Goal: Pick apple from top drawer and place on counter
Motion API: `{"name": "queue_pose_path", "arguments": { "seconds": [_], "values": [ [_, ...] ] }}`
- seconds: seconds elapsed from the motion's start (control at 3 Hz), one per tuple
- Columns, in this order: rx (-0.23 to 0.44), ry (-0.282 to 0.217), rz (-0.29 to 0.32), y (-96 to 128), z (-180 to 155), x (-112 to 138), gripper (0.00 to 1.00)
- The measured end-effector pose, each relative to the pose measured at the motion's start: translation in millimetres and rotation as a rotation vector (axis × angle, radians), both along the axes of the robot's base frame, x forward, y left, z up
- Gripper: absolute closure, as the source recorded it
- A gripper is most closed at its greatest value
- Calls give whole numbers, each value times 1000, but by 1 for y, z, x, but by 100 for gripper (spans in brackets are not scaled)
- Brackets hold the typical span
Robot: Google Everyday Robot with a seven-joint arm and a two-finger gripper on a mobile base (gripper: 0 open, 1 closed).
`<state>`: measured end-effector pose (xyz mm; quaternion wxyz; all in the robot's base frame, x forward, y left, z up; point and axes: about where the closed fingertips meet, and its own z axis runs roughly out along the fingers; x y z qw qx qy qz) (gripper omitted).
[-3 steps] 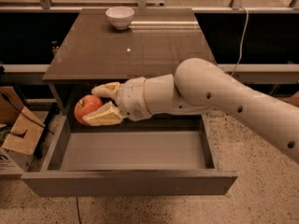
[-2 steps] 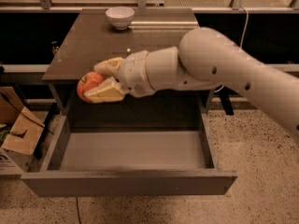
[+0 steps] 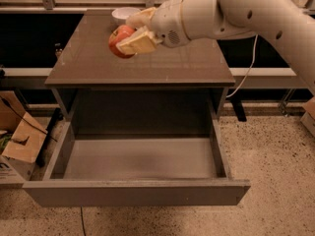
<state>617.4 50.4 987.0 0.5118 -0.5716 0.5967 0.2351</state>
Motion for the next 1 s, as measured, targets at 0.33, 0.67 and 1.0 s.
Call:
{"name": "queue_pose_path", "arguments": {
  "seconds": [0.33, 0.67, 1.0],
  "values": [
    [-1, -16, -2, -31, 2, 47, 100],
    [22, -47, -20, -63, -12, 96, 100],
    [17, -48, -49, -80, -40, 127, 100]
  ]
}}
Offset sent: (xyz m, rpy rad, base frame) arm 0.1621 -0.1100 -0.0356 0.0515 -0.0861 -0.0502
